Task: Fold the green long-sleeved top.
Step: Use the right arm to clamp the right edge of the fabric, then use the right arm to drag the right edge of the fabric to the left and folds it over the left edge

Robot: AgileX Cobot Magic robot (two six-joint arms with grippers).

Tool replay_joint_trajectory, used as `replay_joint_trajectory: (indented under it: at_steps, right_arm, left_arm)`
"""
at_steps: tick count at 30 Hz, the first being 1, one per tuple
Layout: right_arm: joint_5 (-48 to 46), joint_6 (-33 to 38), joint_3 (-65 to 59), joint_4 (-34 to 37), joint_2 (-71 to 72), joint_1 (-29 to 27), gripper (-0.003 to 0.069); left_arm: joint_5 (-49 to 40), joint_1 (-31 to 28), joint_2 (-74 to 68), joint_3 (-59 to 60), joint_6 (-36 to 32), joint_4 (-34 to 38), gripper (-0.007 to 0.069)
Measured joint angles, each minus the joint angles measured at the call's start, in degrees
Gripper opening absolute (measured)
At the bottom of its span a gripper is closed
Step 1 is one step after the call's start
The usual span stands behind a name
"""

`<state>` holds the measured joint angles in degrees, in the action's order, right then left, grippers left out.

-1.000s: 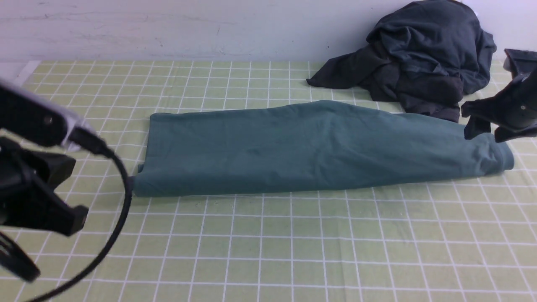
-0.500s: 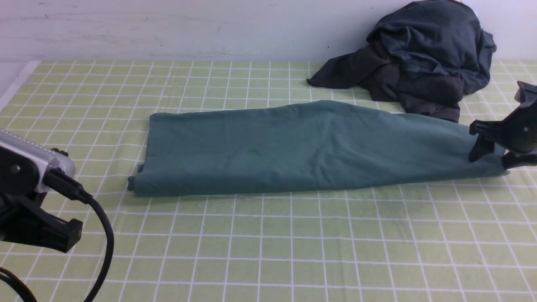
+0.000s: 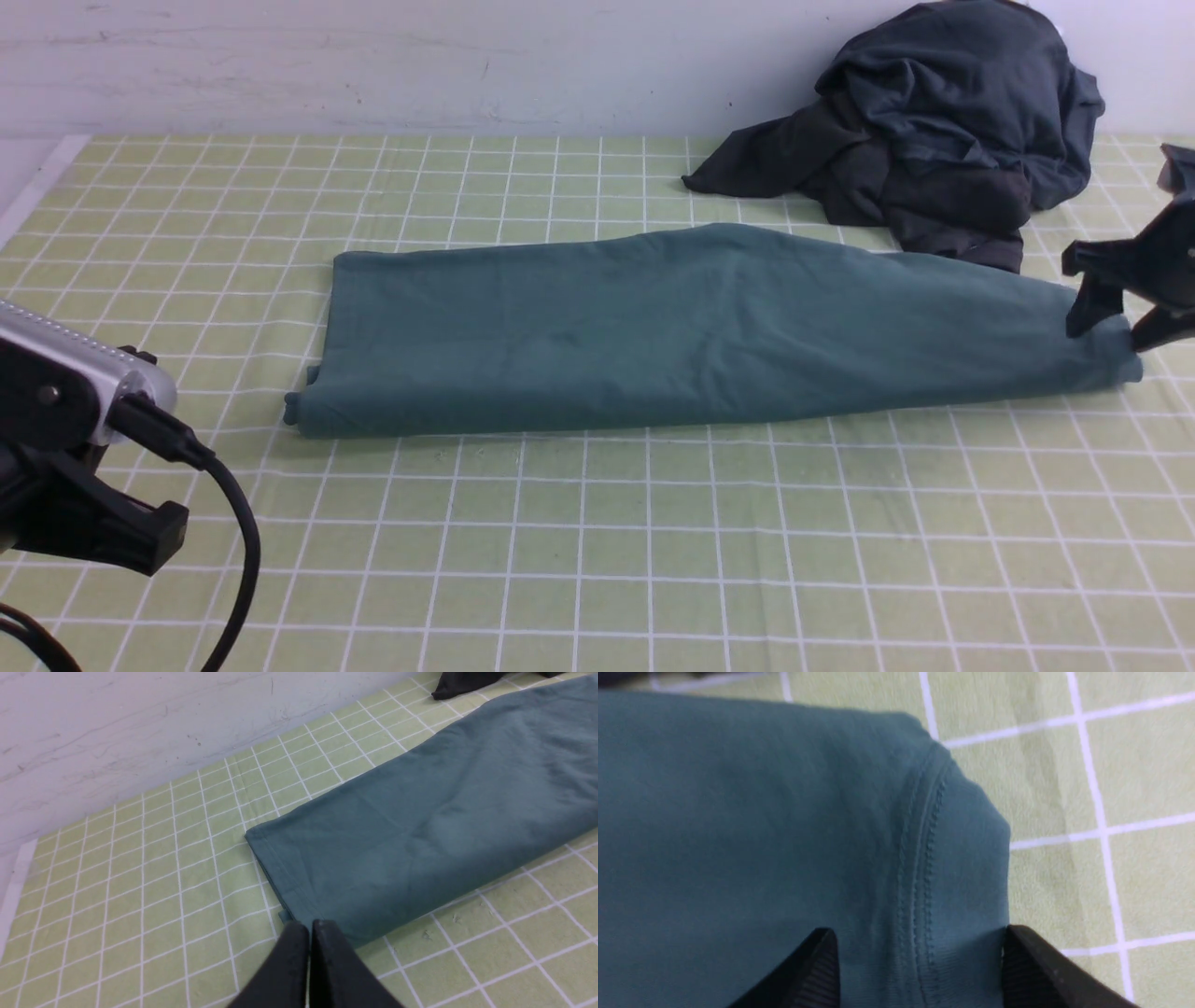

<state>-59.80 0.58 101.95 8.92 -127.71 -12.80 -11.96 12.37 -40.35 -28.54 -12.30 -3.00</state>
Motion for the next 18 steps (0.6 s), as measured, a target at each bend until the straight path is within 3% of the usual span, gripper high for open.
replay_joint_trajectory:
  at_steps: [4, 6, 13, 18]
  right_arm:
    - [-1.6, 0.2, 0.2, 0.3, -1.6, -0.1, 0.0398]
    - [-2.5, 1.3, 0.2, 1.2, -1.5, -0.1, 0.0347]
    - [-3.5, 10.0, 0.1, 0.5, 3.0, -0.6, 0.0026]
    - [-4.4, 9.1, 0.1, -6.1, 10.6, -3.5, 0.0004]
  left_arm:
    - [0.0, 0.0, 0.0, 0.0, 0.0, 0.0, -0.0003]
    - [0.0, 0.0, 0.0, 0.0, 0.0, 0.0, -0.0003]
    - [0.0, 0.0, 0.2, 0.0, 0.0, 0.0, -0.0003]
    - [-0.2, 0.0, 1.7, 0.0, 0.0, 0.0, -0.0003]
